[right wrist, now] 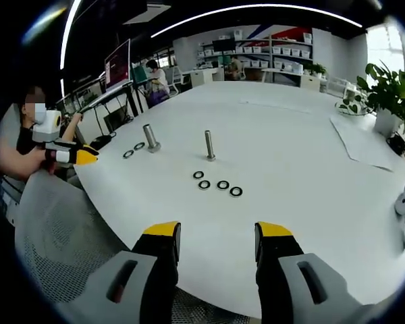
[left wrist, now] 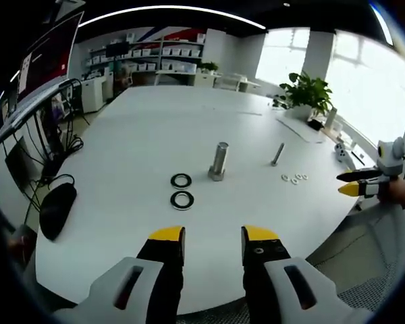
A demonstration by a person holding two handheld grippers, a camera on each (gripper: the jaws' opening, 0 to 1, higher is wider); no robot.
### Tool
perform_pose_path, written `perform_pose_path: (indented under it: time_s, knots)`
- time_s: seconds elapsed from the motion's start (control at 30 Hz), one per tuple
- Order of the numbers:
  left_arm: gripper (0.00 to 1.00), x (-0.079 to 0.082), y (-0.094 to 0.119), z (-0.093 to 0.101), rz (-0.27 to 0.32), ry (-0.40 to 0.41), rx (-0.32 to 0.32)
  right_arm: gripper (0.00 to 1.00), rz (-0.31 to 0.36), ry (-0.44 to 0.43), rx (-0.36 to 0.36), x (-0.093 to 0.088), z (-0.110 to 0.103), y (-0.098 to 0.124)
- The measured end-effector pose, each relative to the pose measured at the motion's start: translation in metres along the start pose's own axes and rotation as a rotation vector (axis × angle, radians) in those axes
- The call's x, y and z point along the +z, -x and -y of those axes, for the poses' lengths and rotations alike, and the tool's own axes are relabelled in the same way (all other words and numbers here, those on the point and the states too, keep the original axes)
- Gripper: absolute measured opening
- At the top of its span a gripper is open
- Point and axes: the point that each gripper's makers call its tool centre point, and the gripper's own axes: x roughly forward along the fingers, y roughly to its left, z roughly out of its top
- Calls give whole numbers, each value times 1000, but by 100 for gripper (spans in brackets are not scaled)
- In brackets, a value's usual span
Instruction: Place the washer onto the threaded stud by aligning its center hole with the stud, sliding it down to the base, and recovering from edge contact or off-axis alignment until the washer reaches the visible bottom stop.
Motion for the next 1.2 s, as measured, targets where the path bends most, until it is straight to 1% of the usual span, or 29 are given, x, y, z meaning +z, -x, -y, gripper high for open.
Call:
perform_pose_path:
  time_s: [1.2]
  knots:
    - [31,0,0,1,-3,0,-5,46,-9,0,9,-2,-1,-1]
